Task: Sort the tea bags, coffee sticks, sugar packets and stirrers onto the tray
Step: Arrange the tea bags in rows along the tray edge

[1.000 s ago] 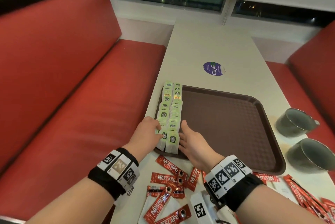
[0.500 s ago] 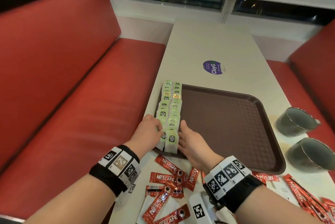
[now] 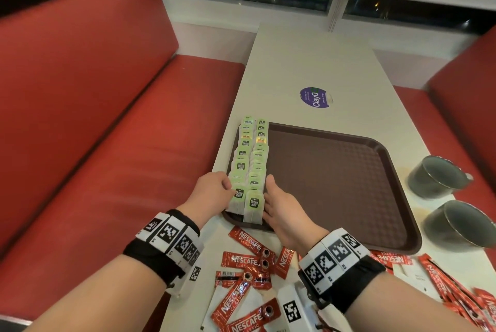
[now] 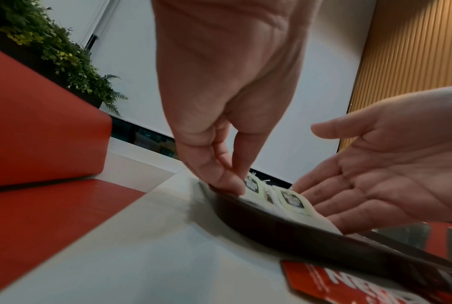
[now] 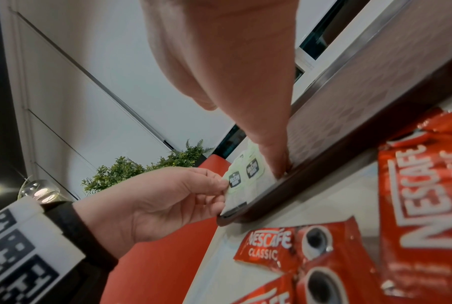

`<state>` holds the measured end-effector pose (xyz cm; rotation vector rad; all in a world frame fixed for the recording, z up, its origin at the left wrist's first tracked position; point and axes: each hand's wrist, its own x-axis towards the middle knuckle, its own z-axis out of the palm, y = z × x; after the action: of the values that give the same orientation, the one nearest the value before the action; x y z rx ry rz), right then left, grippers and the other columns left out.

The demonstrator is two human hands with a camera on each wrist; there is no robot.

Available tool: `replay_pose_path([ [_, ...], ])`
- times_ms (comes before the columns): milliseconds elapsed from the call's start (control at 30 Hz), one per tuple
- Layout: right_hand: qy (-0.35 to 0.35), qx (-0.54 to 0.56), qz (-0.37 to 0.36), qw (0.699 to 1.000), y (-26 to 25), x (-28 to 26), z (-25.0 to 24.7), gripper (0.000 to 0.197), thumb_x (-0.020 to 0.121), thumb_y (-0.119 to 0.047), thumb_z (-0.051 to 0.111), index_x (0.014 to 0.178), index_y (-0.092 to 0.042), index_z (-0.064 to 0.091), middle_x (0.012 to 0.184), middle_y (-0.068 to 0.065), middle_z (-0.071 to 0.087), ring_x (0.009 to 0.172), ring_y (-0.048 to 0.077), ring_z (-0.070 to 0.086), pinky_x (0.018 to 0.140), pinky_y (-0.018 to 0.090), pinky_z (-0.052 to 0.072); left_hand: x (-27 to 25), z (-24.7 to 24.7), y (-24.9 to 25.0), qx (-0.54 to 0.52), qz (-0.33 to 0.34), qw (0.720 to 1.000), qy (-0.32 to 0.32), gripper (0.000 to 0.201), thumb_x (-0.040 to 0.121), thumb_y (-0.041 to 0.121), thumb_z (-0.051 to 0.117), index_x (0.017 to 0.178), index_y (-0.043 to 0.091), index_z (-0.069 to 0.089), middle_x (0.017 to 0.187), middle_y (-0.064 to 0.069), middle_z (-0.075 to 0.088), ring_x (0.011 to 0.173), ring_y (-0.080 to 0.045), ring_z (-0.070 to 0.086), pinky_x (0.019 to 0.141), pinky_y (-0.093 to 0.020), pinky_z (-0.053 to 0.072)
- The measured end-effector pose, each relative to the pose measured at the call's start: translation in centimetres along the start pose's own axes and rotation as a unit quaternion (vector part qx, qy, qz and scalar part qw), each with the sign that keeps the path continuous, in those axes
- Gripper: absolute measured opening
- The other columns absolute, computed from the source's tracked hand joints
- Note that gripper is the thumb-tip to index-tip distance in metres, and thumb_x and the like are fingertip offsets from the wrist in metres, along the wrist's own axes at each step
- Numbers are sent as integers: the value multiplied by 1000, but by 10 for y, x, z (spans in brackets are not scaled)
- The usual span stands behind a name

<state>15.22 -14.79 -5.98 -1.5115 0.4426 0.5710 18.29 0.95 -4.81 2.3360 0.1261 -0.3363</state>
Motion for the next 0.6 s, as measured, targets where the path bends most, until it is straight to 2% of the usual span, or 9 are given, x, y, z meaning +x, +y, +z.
replay_pose_path([
  [100,12,6,6,1000,-5,-6,-4,37,99,-54,27,115,-32,51,97,-11,64,90,5,60,80,22,44,-1,-1,0,1,-2,1000,0,9,81,13,67,85,13,58,83,0,56,74,-21,64,63,-27,52],
  [133,15,9,4,1000,-7,-9,-5,33,100,-53,26,111,-34,50,91,-13,62,87,4,59,77,21,44,-2,-1,1,4,-3,1000,0,13,79,12,69,86,14,58,83,1,54,71,-17,59,58,-23,47],
  [167,12,12,-1,1000,-7,-9,-5,33,100,-54,26,111,-35,51,93,-12,64,89,4,60,80,22,44,-2,-1,1,10,-5,1000,0,17,77,12,71,87,14,57,84,1,53,68,-14,54,53,-20,42],
  [233,9,12,-2,1000,-6,-8,-2,44,96,-60,27,117,-32,53,110,-8,67,103,9,61,95,29,44,-2,-1,3,33,-1,999,0,23,75,11,73,88,16,55,87,2,51,71,-13,49,53,-20,38],
  [300,13,4,5,1000,-6,-8,5,67,84,-73,33,130,-28,51,125,-6,63,115,14,57,107,39,39,-2,1,4,63,9,998,2,26,73,9,72,89,16,53,90,2,50,77,-16,49,58,-23,38],
  [400,17,3,-3,1000,0,3,7,98,60,-86,37,141,-32,40,140,-7,51,127,16,48,112,43,33,-3,5,6,89,27,996,5,27,73,3,67,89,16,50,91,0,47,76,-16,46,53,-21,33],
  [500,13,9,-9,1000,1,7,9,104,57,-89,37,145,-34,34,146,-9,43,132,15,42,113,44,30,-3,7,8,111,42,993,13,28,74,-2,62,88,16,46,90,0,44,73,-15,43,50,-19,27],
  [600,8,11,-10,1000,0,6,10,105,56,-89,37,145,-33,33,147,-9,43,133,16,42,114,45,29,-3,9,9,114,54,992,19,27,74,-5,58,87,16,45,90,-1,43,73,-16,42,50,-19,26],
])
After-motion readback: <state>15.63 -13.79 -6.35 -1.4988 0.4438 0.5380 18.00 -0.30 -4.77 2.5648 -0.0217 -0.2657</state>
